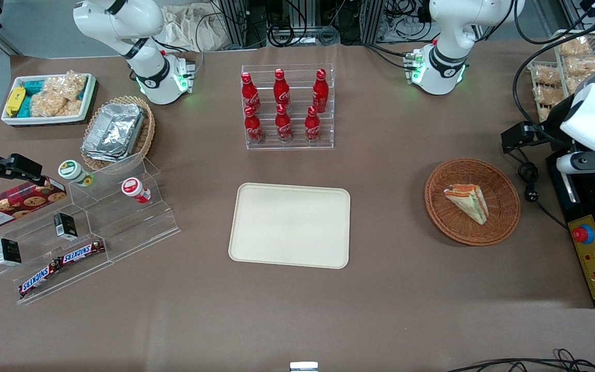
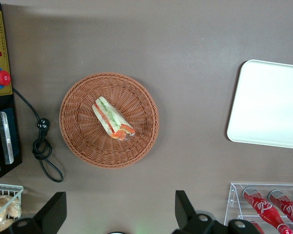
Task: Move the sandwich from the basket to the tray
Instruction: 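Move the open left gripper over the sandwich in the wicker basket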
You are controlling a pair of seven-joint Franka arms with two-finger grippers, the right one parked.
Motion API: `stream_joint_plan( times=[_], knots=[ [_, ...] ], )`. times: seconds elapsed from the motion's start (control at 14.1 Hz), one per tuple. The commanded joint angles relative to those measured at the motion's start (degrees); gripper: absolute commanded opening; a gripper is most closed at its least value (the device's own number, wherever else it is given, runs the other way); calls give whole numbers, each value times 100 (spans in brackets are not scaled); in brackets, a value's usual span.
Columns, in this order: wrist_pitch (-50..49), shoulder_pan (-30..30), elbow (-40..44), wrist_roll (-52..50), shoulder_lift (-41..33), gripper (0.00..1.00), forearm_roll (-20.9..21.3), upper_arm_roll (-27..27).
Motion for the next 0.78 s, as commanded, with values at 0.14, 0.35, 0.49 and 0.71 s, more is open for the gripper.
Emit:
stream_joint_plan(
  times=[0.14, 0.35, 0.49, 0.71],
  knots=[
    [-173, -37, 18, 36, 0, 100, -89, 66],
    [-288, 24, -113, -1135, 0, 100, -333, 101],
    [-262, 182, -367, -1965, 0, 100, -546, 101],
    [-8, 209, -964, -2082, -53, 100, -503, 119]
  ],
)
